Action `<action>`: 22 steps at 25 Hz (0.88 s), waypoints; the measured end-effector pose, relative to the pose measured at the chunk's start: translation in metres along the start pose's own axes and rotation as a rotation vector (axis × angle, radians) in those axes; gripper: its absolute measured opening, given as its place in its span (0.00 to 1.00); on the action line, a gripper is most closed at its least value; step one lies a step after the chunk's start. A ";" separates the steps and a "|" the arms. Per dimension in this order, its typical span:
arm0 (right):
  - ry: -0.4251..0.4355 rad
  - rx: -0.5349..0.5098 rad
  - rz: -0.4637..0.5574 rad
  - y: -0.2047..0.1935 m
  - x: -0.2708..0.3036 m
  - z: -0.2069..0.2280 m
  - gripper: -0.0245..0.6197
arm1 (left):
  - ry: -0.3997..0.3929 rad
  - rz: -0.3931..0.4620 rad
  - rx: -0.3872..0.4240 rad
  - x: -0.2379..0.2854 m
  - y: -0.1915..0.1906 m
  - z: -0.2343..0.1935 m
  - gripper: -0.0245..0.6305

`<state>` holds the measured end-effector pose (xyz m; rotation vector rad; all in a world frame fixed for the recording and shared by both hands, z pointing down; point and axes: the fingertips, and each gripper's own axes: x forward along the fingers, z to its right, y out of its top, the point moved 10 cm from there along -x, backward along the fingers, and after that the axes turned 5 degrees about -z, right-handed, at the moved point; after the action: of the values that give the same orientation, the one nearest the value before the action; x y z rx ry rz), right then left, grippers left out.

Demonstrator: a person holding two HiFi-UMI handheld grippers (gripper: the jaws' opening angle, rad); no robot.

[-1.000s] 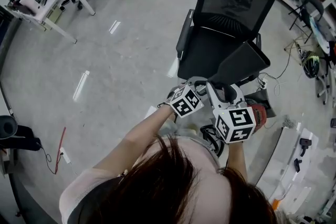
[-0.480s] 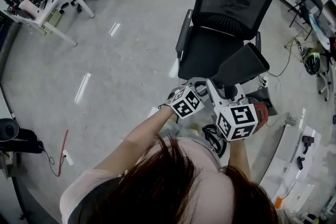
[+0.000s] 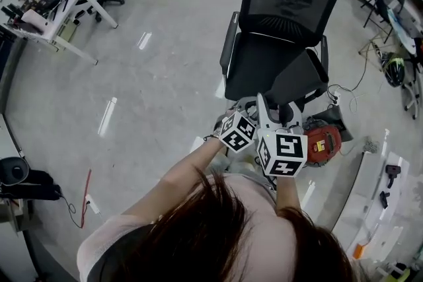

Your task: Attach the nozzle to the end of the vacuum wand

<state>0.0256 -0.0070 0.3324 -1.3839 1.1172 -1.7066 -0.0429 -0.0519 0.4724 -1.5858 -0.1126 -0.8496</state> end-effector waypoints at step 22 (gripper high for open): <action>0.193 -0.039 -0.118 0.009 0.009 0.018 0.32 | -0.067 0.008 0.008 0.002 0.000 -0.005 0.28</action>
<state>0.0412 -0.0227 0.3295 -1.3544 1.1993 -1.9463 -0.0435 -0.0573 0.4735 -1.6069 -0.1573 -0.7894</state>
